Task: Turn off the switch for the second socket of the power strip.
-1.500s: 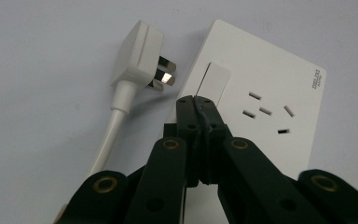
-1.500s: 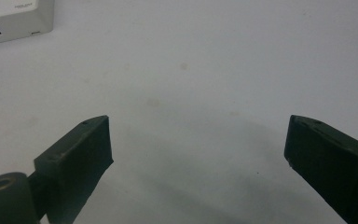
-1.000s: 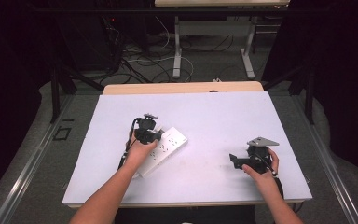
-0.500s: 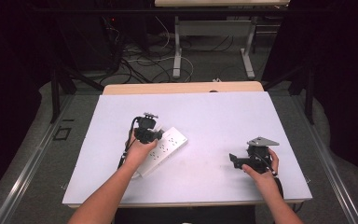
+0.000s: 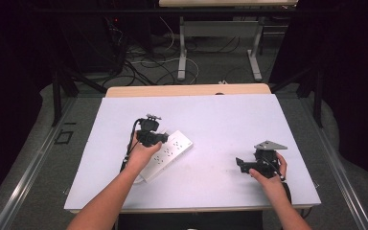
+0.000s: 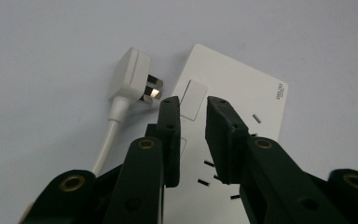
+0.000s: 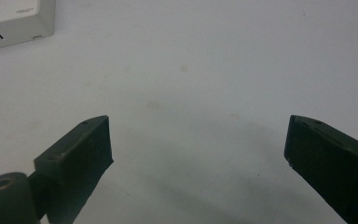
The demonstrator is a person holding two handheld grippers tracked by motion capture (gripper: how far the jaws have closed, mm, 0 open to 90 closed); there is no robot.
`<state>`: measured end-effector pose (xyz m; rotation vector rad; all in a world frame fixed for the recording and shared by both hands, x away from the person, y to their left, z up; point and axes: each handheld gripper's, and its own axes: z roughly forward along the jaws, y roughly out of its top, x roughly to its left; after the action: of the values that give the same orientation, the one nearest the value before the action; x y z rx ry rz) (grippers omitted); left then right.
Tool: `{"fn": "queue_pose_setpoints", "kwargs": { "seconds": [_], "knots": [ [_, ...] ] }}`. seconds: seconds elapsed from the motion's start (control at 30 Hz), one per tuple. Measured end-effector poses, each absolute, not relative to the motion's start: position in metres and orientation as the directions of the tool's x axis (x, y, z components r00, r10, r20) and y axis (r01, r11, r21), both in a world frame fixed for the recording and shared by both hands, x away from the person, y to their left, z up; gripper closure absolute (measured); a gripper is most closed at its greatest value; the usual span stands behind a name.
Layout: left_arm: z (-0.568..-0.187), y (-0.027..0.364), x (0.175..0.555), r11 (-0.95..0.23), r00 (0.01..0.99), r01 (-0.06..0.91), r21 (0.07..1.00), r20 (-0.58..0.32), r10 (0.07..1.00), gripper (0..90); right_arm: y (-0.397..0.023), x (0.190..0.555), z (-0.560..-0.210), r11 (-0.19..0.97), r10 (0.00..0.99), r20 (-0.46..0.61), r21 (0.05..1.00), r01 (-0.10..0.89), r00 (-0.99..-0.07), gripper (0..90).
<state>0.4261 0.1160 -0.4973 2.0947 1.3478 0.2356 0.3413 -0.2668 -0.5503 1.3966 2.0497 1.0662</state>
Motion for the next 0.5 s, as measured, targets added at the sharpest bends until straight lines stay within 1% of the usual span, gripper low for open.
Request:
{"fn": "queue_pose_setpoints", "kwargs": {
  "seconds": [0.23, 0.33, 0.5],
  "knots": [
    [-0.489, 0.117, 0.422, -0.275, 0.466, 0.751, 0.600, -0.187, 0.865, 68.1, -0.268, 0.342, -0.550, 0.193, 0.916, 0.064, 0.794, 0.576, -0.396, 6.9],
    [-0.487, 0.117, 0.421, -0.275, 0.473, 0.755, 0.595, -0.204, 0.857, 64.2, -0.268, 0.342, -0.550, 0.195, 0.916, 0.062, 0.795, 0.574, -0.397, 6.9],
    [-0.485, 0.117, 0.418, -0.295, 0.493, 0.744, 0.600, -0.194, 0.848, 57.4, -0.268, 0.341, -0.550, 0.192, 0.916, 0.065, 0.795, 0.575, -0.396, 6.9]
  ]
}}
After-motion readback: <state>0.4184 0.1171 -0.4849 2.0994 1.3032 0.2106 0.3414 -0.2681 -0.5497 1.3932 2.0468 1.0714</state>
